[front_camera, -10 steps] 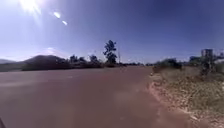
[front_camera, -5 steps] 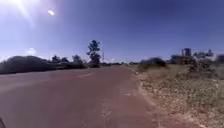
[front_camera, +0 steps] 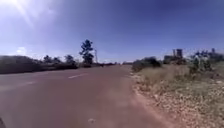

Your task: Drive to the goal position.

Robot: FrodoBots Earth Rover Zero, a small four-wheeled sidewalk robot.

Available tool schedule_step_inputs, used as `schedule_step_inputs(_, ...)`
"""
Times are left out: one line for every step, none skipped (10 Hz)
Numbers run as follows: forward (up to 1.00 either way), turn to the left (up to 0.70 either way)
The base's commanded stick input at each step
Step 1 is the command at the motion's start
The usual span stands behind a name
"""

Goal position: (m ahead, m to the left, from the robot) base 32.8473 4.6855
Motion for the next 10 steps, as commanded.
schedule_step_inputs(1.00,-0.05)
schedule_step_inputs(1.00,0.00)
schedule_step_inputs(1.00,0.00)
schedule_step_inputs(1.00,0.13)
schedule_step_inputs(1.00,0.32)
schedule_step_inputs(1.00,0.23)
schedule_step_inputs(1.00,0.02)
schedule_step_inputs(1.00,0.00)
schedule_step_inputs(1.00,0.00)
schedule_step_inputs(1.00,0.00)
